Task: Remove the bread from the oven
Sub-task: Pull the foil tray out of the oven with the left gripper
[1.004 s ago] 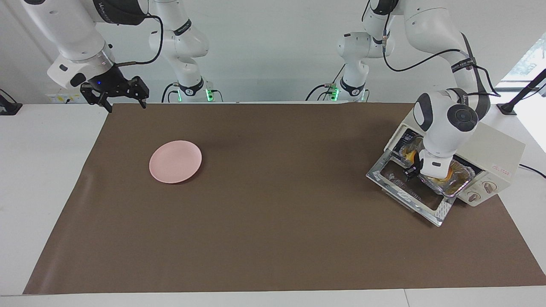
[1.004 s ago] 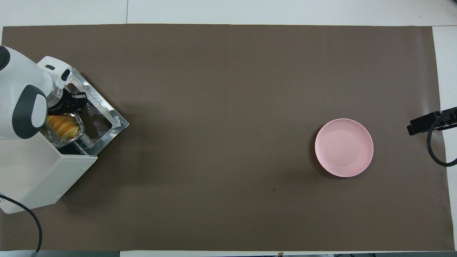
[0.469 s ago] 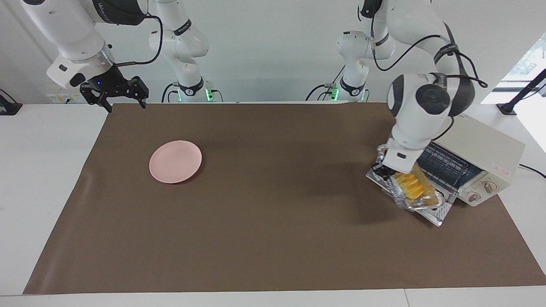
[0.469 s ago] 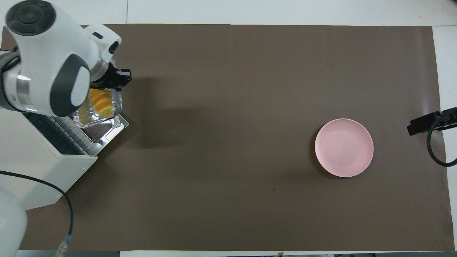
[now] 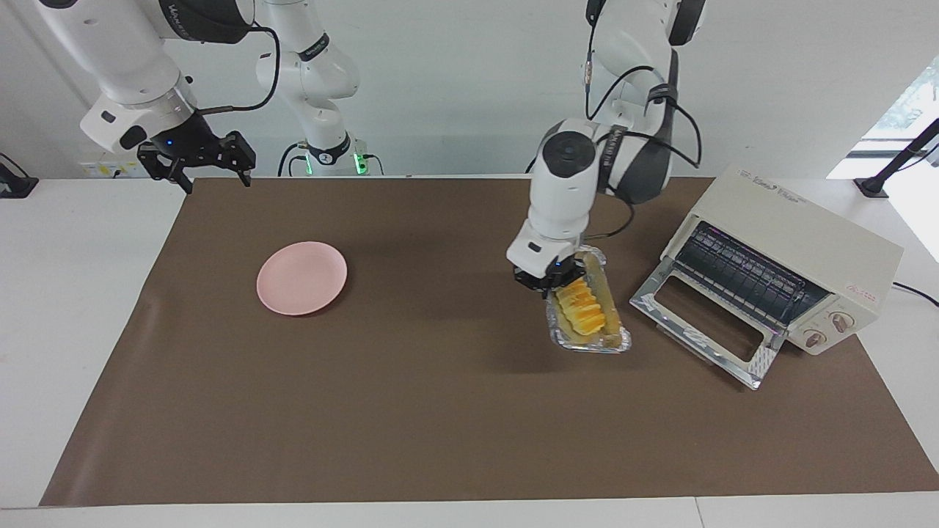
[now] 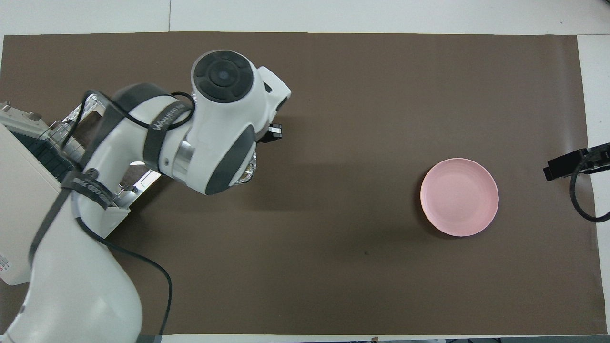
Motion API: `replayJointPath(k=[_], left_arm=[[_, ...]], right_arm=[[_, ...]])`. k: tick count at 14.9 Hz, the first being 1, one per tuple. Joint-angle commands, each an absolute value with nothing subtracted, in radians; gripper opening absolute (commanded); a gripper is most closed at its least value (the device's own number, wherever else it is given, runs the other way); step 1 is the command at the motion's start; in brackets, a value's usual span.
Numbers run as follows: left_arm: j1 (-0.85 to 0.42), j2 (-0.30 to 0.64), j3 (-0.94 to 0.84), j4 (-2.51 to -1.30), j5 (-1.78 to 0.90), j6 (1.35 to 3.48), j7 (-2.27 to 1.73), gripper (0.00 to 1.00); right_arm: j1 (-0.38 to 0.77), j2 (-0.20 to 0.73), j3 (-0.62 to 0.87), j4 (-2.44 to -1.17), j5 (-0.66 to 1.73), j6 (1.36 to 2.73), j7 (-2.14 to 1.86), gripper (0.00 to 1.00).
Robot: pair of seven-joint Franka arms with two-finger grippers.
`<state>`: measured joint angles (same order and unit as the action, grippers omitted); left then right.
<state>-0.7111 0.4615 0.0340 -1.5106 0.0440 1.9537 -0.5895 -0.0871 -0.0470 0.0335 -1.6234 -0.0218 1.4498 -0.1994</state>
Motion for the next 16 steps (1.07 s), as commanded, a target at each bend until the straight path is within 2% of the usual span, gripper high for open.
replayJointPath(k=[1,6,7,8,11,13,16], left_arm=[[-0.764,0.5,0.052,-1.512,0.023,2.003,-0.641,0.0],[-0.785,0.502,0.051,-1.575,0.017,2.059,-0.664,0.0],[-0.784,0.5,0.051,-1.572,0.017,2.054,-0.682,0.15],[-0.781,0.5,0.052,-1.569,0.017,2.057,-0.715,0.43],[-0.773,0.497,0.058,-1.555,0.017,2.039,-0.75,1.0],[-0.744,0.467,0.066,-1.548,0.015,2.019,-0.746,1.0],[-0.619,0.346,0.063,-1.549,0.015,1.916,-0.735,1.0]], right_arm=[[-0.101,-0.066,0.044,-1.641,-0.029,1.445,-0.209,1.0],[-0.103,-0.066,0.044,-1.643,-0.015,1.442,-0.213,1.0],[-0.101,-0.066,0.044,-1.644,-0.015,1.442,-0.212,1.0],[-0.1,-0.067,0.044,-1.646,-0.015,1.443,-0.21,1.0],[-0.089,-0.075,0.048,-1.66,-0.014,1.45,-0.206,1.0],[-0.087,-0.08,0.055,-1.672,-0.014,1.457,-0.203,1.0],[-0.039,-0.084,0.071,-1.704,-0.012,1.518,-0.131,1.0]])
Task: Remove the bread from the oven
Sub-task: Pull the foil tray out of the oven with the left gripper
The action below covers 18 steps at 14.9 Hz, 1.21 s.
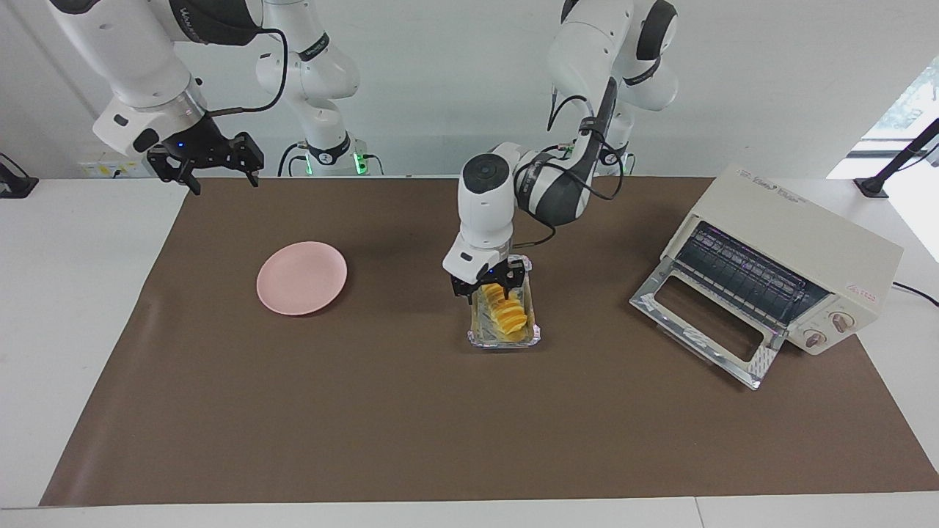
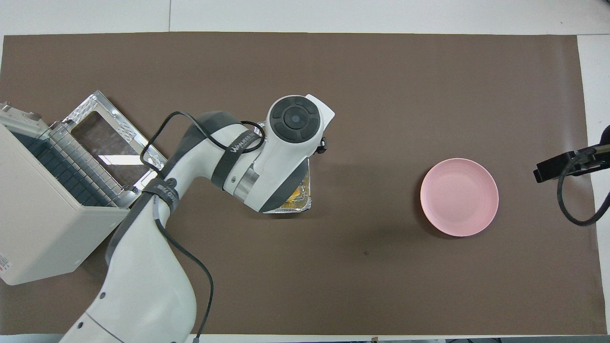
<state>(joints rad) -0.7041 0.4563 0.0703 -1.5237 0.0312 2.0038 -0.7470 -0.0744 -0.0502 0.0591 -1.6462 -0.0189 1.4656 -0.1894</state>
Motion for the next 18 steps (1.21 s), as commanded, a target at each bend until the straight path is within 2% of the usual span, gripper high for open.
replayJointPath(k=[1,4,6,10,12,15,16,18], left_arm=[[-0.565,0.31,0.063,-1.549,0.015,1.866,-0.727,1.0],[-0.363,0.229,0.06,-1.551,0.014,1.755,-0.49,1.0],[-0.257,0.171,0.063,-1.557,-0.003,1.639,-0.315,1.0],[-0.148,0.037,0.063,-1.618,-0.002,1.473,-0.137,1.0],[-0.085,-0.044,0.046,-1.699,-0.002,1.468,-0.086,1.0],[-0.048,-0.072,0.005,-1.71,-0.002,1.462,-0.084,1.0],[-0.028,-0.069,-0.018,-1.71,-0.002,1.48,-0.081,1.0],[-0.026,-0.058,-0.021,-1.704,-0.003,1.508,-0.08,1.0]], right_arm=[[-0.006,-0.083,0.071,-1.718,-0.012,1.541,-0.08,1.0],[0.138,-0.062,0.072,-1.753,-0.012,1.649,0.142,1.0],[0.248,0.026,0.071,-1.732,-0.009,1.715,0.312,1.0],[0.42,0.228,0.071,-1.652,-0.008,1.859,0.569,1.0],[0.46,0.322,0.071,-1.609,-0.012,1.899,0.648,1.0],[0.527,0.535,0.066,-1.413,-0.026,1.902,0.791,1.0],[0.535,0.569,0.063,-1.399,-0.026,1.929,0.799,1.0],[0.514,0.568,0.061,-1.439,-0.028,2.0,0.795,1.0]])
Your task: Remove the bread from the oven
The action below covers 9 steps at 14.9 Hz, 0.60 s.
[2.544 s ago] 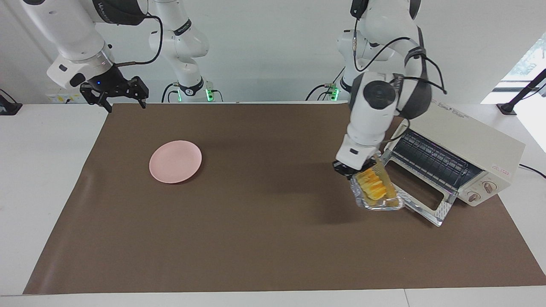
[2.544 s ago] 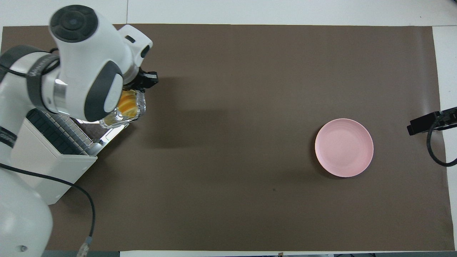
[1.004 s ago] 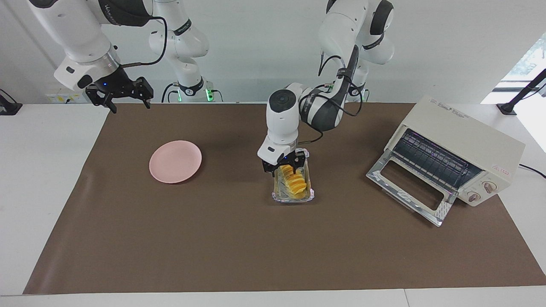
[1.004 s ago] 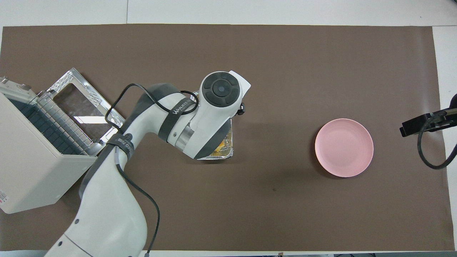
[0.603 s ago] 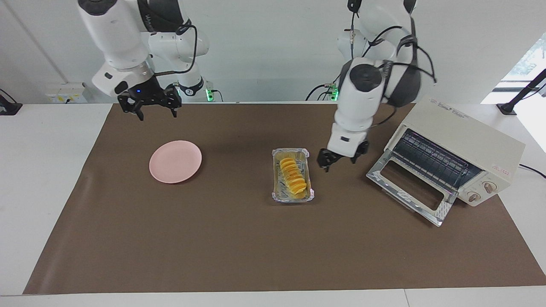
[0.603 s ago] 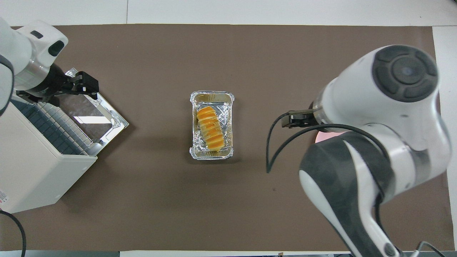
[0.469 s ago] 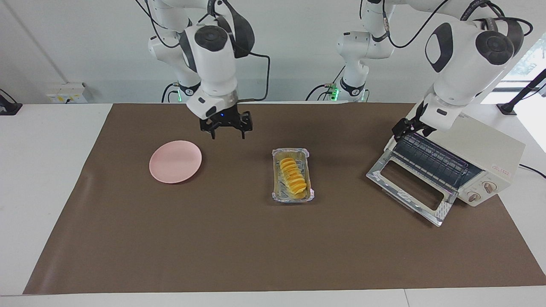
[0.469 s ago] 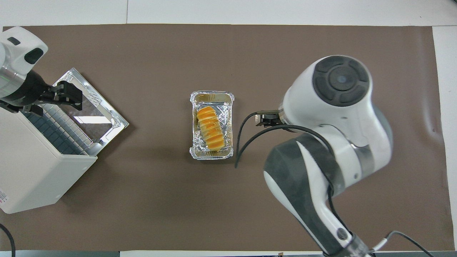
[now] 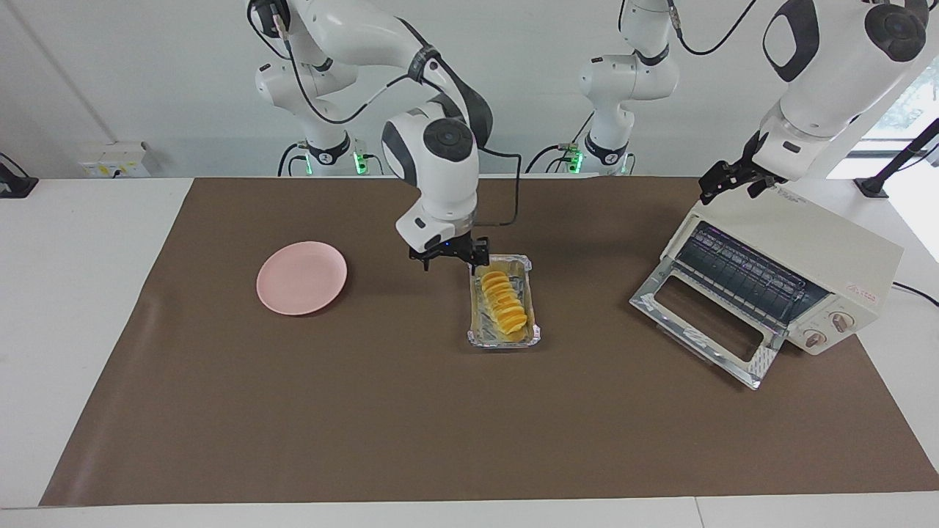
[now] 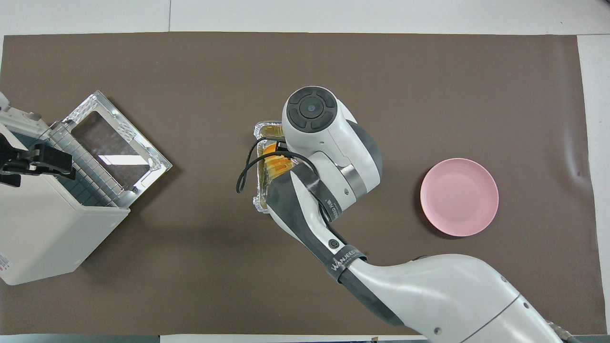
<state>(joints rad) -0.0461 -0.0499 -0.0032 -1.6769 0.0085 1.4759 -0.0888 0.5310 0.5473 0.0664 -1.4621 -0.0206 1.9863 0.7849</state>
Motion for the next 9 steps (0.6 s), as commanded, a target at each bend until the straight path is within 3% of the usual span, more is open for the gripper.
replayJointPath(k=[1,9], left_arm=[[-0.037,-0.051,-0.021,-1.701,-0.002,1.506,-0.08,1.0],[-0.037,-0.038,-0.023,-1.695,-0.009,1.513,-0.075,1.0]], right_arm=[[0.512,0.569,0.06,-1.45,-0.029,2.011,0.792,1.0],[0.514,0.575,0.06,-1.541,-0.051,2.118,0.749,1.0]])
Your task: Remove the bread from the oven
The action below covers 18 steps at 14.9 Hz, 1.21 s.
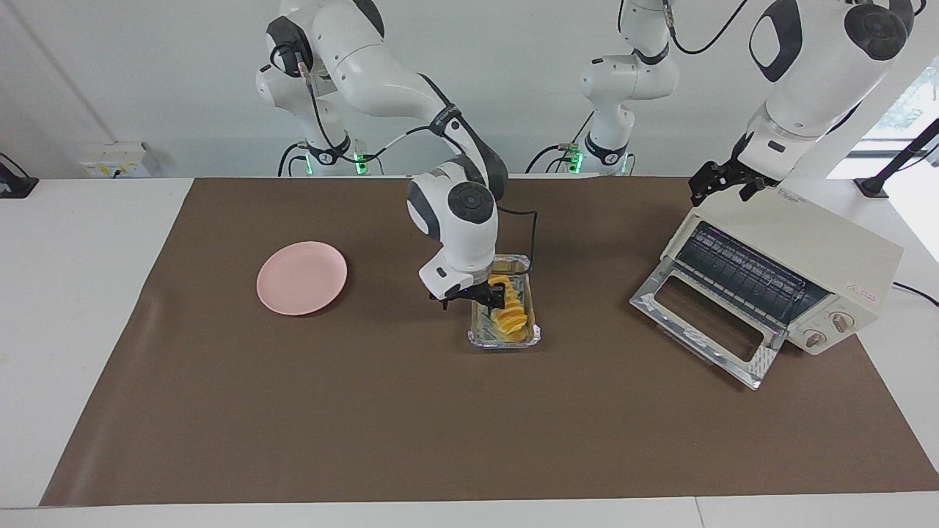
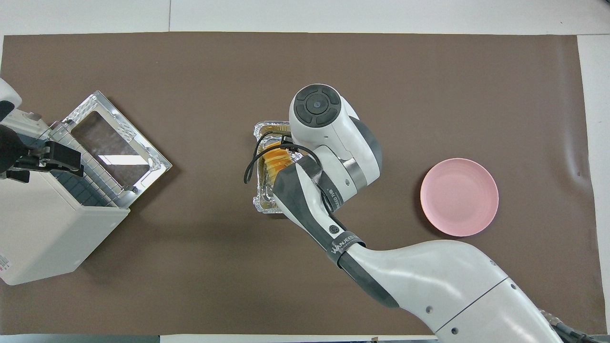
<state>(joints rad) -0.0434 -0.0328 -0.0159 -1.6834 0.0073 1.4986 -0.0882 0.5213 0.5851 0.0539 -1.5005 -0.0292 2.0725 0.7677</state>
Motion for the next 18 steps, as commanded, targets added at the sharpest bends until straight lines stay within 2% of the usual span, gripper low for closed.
replayJointPath(k=[1,2,3,4,5,6,13,16,18], left_arm=[[-0.038,-0.038,-0.023,-1.697,-0.009,1.516,-0.077,1.0],[-0.038,-0.037,-0.023,-1.681,-0.009,1.496,-0.077,1.0],[-0.04,-0.019,-0.023,-1.622,-0.002,1.447,-0.077,1.0],[-0.043,0.017,-0.023,-1.559,0.002,1.403,-0.075,1.0],[-0.044,0.024,-0.025,-1.539,0.0,1.393,-0.077,1.0],[-0.055,0.022,-0.026,-1.549,0.0,1.397,-0.077,1.0],[-0.064,0.006,-0.026,-1.583,-0.002,1.413,-0.075,1.0],[-0.066,0.006,-0.026,-1.582,-0.002,1.414,-0.08,1.0],[-0.066,0.006,-0.026,-1.58,-0.002,1.428,-0.081,1.0]], right_arm=[[0.514,0.569,0.06,-1.563,-0.051,2.135,0.736,0.98],[0.514,0.566,0.06,-1.577,-0.051,2.143,0.726,0.92],[0.514,0.565,0.06,-1.581,-0.051,2.143,0.723,0.78],[0.514,0.566,0.06,-1.58,-0.049,2.143,0.723,0.58],[0.514,0.565,0.06,-1.575,-0.049,2.138,0.723,0.25],[0.514,0.566,0.061,-1.571,-0.046,2.132,0.723,0.0],[0.511,0.566,0.061,-1.54,-0.041,2.123,0.723,0.0],[0.499,0.58,0.06,-1.459,-0.038,2.024,0.719,0.0],[0.424,0.584,0.064,-1.376,-0.035,1.953,0.681,0.0]])
